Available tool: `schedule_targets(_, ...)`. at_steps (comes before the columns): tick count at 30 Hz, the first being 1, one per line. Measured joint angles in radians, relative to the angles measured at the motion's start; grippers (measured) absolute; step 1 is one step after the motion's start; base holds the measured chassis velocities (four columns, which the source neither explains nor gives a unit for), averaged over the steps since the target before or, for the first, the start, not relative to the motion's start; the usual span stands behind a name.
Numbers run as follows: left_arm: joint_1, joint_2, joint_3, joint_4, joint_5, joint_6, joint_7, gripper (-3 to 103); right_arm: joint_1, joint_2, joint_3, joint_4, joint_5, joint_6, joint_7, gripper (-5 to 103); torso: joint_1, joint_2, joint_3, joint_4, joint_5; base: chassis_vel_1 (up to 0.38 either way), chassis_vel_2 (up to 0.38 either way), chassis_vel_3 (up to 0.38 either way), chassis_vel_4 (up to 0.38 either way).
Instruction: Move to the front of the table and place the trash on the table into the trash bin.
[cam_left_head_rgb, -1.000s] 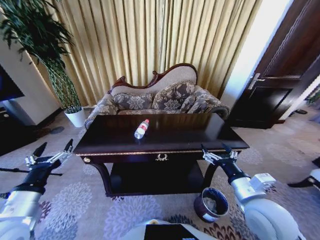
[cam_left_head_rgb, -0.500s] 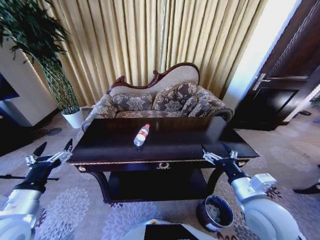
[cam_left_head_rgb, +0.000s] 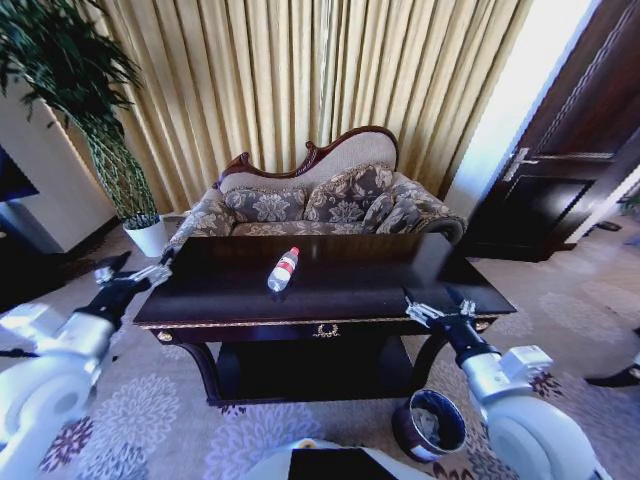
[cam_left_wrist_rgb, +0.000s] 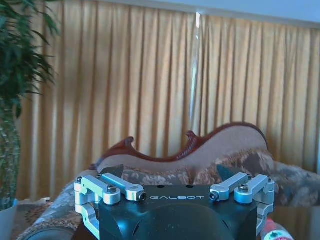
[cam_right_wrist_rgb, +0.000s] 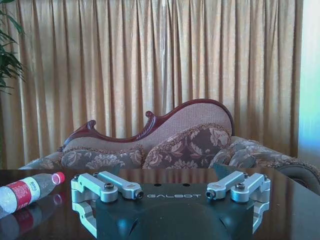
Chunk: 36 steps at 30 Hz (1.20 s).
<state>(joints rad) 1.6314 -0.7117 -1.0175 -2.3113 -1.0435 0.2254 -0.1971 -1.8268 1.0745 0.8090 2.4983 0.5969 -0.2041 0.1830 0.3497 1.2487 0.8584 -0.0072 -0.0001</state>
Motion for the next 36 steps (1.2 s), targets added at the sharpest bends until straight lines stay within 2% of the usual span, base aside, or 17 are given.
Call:
schedule_targets(2, -0.085, 0.083, 0.079, 0.044, -0.024, 0.003, -0.024, 100, -0.003, 0.011, -0.001, 0.0, -0.012, 0.007, 0.001, 100, 0.0, 0.0, 0.0, -0.0003, -0.0002, 0.0, 0.0, 0.0, 0.0)
schedule_targets(4, -0.092, 0.088, 0.083, 0.046, -0.028, 0.003, -0.025, 100, -0.003, 0.012, -0.001, 0.0, -0.012, 0.007, 0.001, 100, 0.0, 0.0, 0.0, -0.0003, -0.0001, 0.0, 0.0, 0.0, 0.0)
schedule_targets(5, -0.157, 0.14, 0.124, 0.062, -0.064, 0.013, -0.035, 100, -0.003, 0.017, -0.001, 0.001, -0.016, 0.009, 0.001, 100, 0.0, 0.0, 0.0, -0.0003, 0.0001, 0.0, 0.0, 0.0, 0.0)
schedule_targets(6, -0.157, 0.14, 0.124, 0.062, -0.064, 0.013, -0.035, 100, -0.003, 0.017, -0.001, 0.001, -0.016, 0.009, 0.001, 100, 0.0, 0.0, 0.0, -0.0003, 0.0001, 0.0, 0.0, 0.0, 0.0)
schedule_targets(8, -0.25, 0.196, 0.194, 0.074, -0.12, 0.042, -0.056, 100, -0.002, 0.023, -0.001, 0.001, -0.019, 0.009, 0.001, 100, 0.0, 0.0, 0.0, -0.0003, 0.0002, 0.0, 0.0, 0.0, 0.0)
schedule_targets(11, -0.351, 0.241, 0.312, 0.096, -0.157, 0.061, -0.072, 100, -0.003, 0.03, -0.003, 0.001, -0.026, 0.01, 0.001, 100, 0.0, 0.0, 0.0, -0.0003, 0.0002, 0.0, 0.0, 0.0, 0.0)
schedule_targets(14, -0.404, 0.255, 0.379, 0.11, -0.16, 0.064, -0.072, 100, -0.003, 0.032, -0.003, 0.001, -0.028, 0.01, 0.001, 100, 0.0, 0.0, 0.0, -0.0003, 0.0, 0.0, 0.0, 0.0, 0.0)
schedule_targets(16, -0.502, 0.266, 0.483, 0.137, -0.161, 0.065, -0.073, 100, -0.004, 0.032, -0.003, 0.001, -0.029, 0.01, 0.001, 100, 0.0, 0.0, 0.0, 0.0, 0.0001, 0.0, 0.0, 0.0, 0.0)
schedule_targets(18, -0.533, 0.266, 0.514, 0.146, -0.161, 0.065, -0.074, 100, -0.004, 0.032, -0.002, 0.001, -0.029, 0.01, 0.001, 100, 0.0, 0.0, 0.0, -0.0001, 0.0, 0.0, 0.0, 0.0, 0.0)
schedule_targets(20, -0.673, 0.255, 0.645, 0.189, -0.16, 0.066, -0.092, 100, -0.007, 0.029, 0.002, 0.001, -0.029, 0.011, 0.001, 100, 0.0, 0.0, 0.0, -0.0001, 0.0003, 0.0, 0.0, 0.0, 0.0)
schedule_targets(22, -0.699, 0.25, 0.676, 0.197, -0.161, 0.068, -0.095, 100, -0.008, 0.029, 0.003, 0.002, -0.028, 0.011, 0.001, 100, 0.0, 0.0, 0.0, -0.0002, 0.0003, 0.0, 0.0, 0.0, 0.0)
schedule_targets(27, -0.924, 0.165, 0.94, 0.276, -0.18, 0.096, -0.152, 100, -0.018, 0.026, 0.013, 0.002, -0.027, 0.011, 0.001, 100, 0.0, 0.0, 0.0, -0.0003, 0.0, 0.0, 0.0, 0.0, 0.0)
schedule_targets(28, -0.924, 0.165, 0.94, 0.276, -0.18, 0.096, -0.152, 100, -0.018, 0.026, 0.013, 0.002, -0.027, 0.011, 0.001, 100, 0.0, 0.0, 0.0, -0.0003, 0.0, 0.0, 0.0, 0.0, 0.0)
schedule_targets(31, -1.044, 0.105, 1.067, 0.305, -0.196, 0.112, -0.171, 100, -0.02, 0.022, 0.019, 0.002, -0.025, 0.011, 0.002, 100, 0.0, 0.0, 0.0, -0.0005, 0.0003, 0.0, 0.0, 0.0, 0.0)
schedule_targets(33, -1.056, 0.099, 1.079, 0.309, -0.197, 0.114, -0.171, 100, -0.02, 0.021, 0.019, 0.002, -0.025, 0.011, 0.002, 100, 0.0, 0.0, 0.0, -0.0004, 0.0002, 0.0, 0.0, 0.0, 0.0)
schedule_targets(34, -1.104, 0.069, 1.129, 0.322, -0.21, 0.138, -0.18, 100, -0.021, 0.018, 0.021, 0.002, -0.024, 0.011, 0.002, 100, 0.0, 0.0, 0.0, -0.0005, 0.0003, 0.0, 0.0, 0.0, 0.0)
schedule_targets(36, -1.114, 0.062, 1.138, 0.324, -0.219, 0.154, -0.189, 100, -0.02, 0.018, 0.021, 0.002, -0.024, 0.011, 0.003, 100, 0.0, 0.0, 0.0, -0.0004, 0.0003, 0.0, 0.0, 0.0, 0.0)
